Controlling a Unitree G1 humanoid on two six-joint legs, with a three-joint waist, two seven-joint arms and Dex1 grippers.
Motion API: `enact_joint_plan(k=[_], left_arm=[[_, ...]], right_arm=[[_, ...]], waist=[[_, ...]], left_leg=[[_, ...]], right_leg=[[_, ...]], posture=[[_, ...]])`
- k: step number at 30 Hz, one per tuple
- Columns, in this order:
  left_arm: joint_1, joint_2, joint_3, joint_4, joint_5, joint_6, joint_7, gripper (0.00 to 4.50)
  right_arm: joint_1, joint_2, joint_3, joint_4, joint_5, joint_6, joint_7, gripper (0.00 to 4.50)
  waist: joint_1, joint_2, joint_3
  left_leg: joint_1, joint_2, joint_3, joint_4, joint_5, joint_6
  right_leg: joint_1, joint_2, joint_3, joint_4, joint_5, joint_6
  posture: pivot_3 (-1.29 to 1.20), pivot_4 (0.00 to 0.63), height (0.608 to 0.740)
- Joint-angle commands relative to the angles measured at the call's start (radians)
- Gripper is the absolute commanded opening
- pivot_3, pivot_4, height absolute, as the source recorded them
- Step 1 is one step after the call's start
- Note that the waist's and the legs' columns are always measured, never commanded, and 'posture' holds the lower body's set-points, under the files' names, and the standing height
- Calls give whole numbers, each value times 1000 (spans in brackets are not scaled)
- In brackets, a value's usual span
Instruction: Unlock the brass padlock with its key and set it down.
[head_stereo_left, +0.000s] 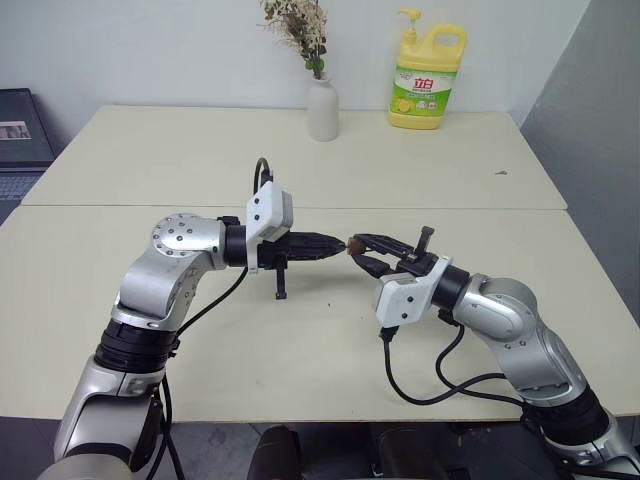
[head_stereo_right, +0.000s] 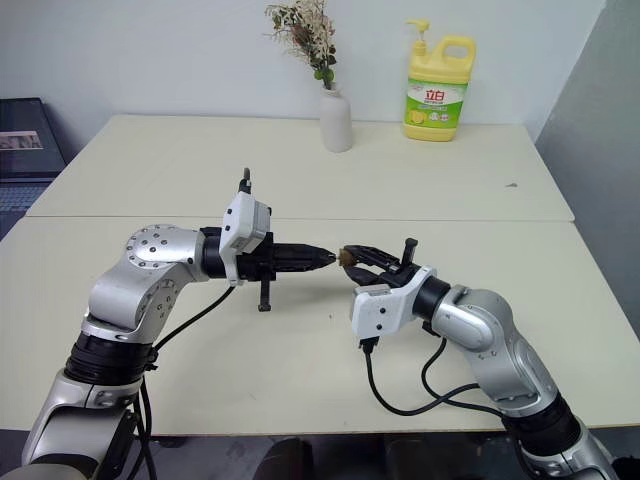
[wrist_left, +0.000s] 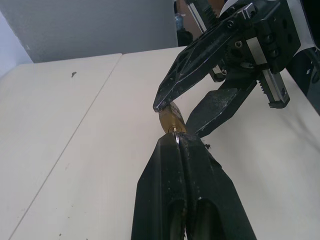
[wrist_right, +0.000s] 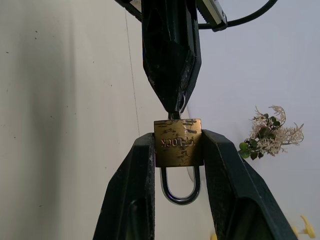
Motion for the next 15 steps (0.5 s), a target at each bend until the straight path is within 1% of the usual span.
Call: enact_joint_plan(k=[1,9,15], left_arm=[[-5,-20,-11,-12,18,-78,-15,0],[-11,-42,-4,16,46,-166,-15,0],[-12,-40,-14,39,77,-248,-35,0]], right_arm=[[-13,3,-34,-37,10,4,-15,939],[-16,3,-29,-35,4,2,-17,939],[-15,4,-29,-36,4,4,-18,939]], waist=[[0,0,0],[0,0,0],[0,0,0]], left_leg=[[0,0,0,0,0,0],[0,0,0,0,0,0],[0,0,0,0,0,0]], right_leg=[[0,0,0,0,0,0],[0,0,0,0,0,0],[0,0,0,0,0,0]], posture=[[0,150,740],[0,150,740],[0,150,740]])
